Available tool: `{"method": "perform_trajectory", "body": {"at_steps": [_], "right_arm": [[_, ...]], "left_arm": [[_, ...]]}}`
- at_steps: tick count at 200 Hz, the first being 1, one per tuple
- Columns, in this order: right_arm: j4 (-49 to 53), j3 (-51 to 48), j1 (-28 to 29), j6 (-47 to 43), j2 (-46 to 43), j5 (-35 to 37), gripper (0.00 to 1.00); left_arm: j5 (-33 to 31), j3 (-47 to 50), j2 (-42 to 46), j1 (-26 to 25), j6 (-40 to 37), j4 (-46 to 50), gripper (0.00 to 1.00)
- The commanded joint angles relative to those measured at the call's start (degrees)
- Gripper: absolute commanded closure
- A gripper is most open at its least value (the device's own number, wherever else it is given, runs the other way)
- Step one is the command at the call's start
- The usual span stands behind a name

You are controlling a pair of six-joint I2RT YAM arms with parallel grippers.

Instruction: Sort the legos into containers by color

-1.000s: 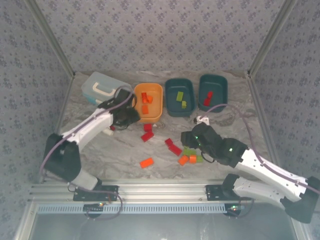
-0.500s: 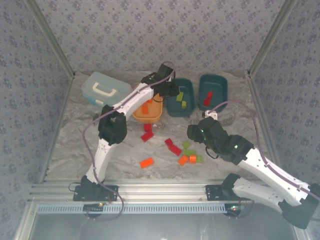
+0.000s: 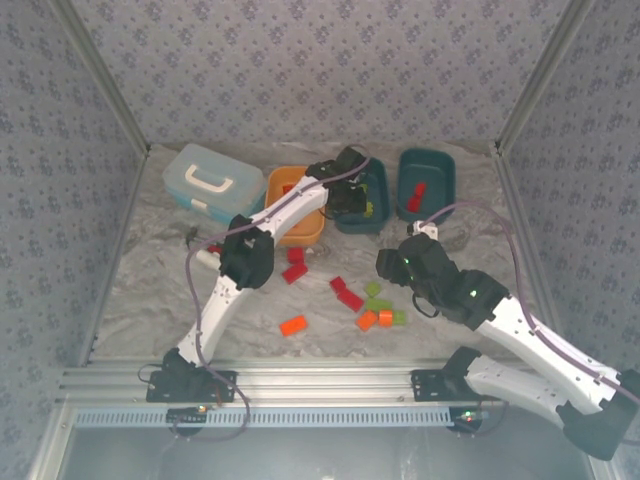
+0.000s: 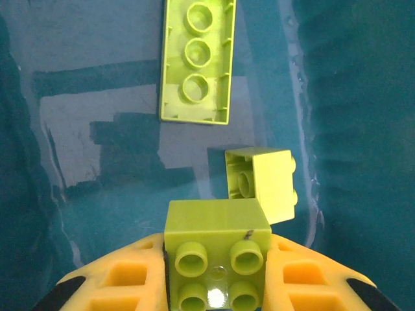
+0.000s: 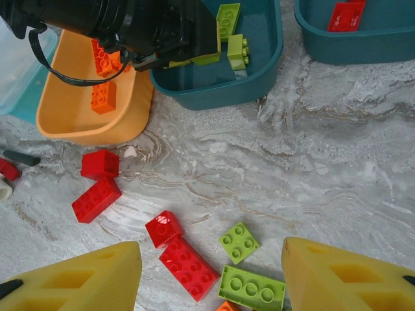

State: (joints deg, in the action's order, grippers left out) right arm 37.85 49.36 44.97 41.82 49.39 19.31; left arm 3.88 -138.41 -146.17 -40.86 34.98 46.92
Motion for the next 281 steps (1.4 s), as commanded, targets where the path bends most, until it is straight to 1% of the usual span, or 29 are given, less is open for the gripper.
{"method": "perform_trajectory", "body": {"at_steps": [1,22,38,52,75,95,118,139,168,180,185,209,221,233,257,281], "right_arm": [[2.25,-0.41,-0.32,2.25,0.02,0.27,0.39],[2.98,-0.46,-0.38,2.72,0.18,0.27,0.39],[3.01,-0.56,-0.37,2.74,0.18,0.29,0.38],[2.96,-0.47,-0.37,2.66,0.24,0.27,0.38],[3.16,0.15,-0.52,2.22,0.52,0.12,0.38],[3.67,0.79,-0.59,1.46,0.62,0.12,0.38],[4.17,1.35,-0.67,0.19,0.47,-0.8,0.38],[4.47,1.53,-0.67,-1.71,0.11,-3.03,0.39],[5.69,1.8,-0.58,-4.84,-1.06,-5.57,0.39],[6.25,2.33,-0.54,-5.29,-1.46,-7.0,0.39],[6.57,2.63,-0.49,-7.51,-1.51,-7.45,0.39],[7.28,4.0,-0.41,-10.22,-1.39,-9.63,0.39],[6.98,4.33,-0.32,-11.37,-0.49,-11.27,0.39],[6.88,4.7,-0.06,-12.48,1.32,-12.99,0.39],[5.95,4.89,1.5,-13.9,7.31,-15.96,0.38],[3.1,4.93,3.51,-15.65,15.46,-19.36,0.36]], "left_arm": [[-2.76,-1.84,-1.21,-0.4,0.21,2.4,0.86],[-3.99,-1.47,-1.04,-0.79,0.33,2.77,0.84],[-4.14,-1.49,-0.96,-0.97,0.26,2.83,0.79],[-4.19,-1.65,-0.76,-1.04,0.26,2.9,0.71],[-3.93,-1.9,0.01,-1.13,0.1,3.02,0.54],[-3.89,-2.28,1.55,-1.4,-0.09,3.04,0.4],[-3.66,-3.54,3.53,-1.41,-0.01,3.37,0.33],[-3.23,-5.04,6.09,-1.4,0.37,3.45,0.3],[-3.02,-6.27,11.93,-1.21,1.07,2.96,0.29],[-3.26,-6.52,15.28,-0.89,1.4,3.18,0.29],[-3.46,-6.52,16.85,-0.74,1.47,3.24,0.29],[-4.35,-5.19,25.67,0.14,1.47,4.45,0.29],[-4.91,-1.59,31.38,0.6,1.48,4.3,0.29],[-5.78,4.97,38.85,1.11,1.38,2.9,0.28],[-5.94,24.89,55.91,2.42,3.44,-2.83,0.21],[-5.48,46.73,72.0,2.74,5.9,-6.89,0.13]]}}
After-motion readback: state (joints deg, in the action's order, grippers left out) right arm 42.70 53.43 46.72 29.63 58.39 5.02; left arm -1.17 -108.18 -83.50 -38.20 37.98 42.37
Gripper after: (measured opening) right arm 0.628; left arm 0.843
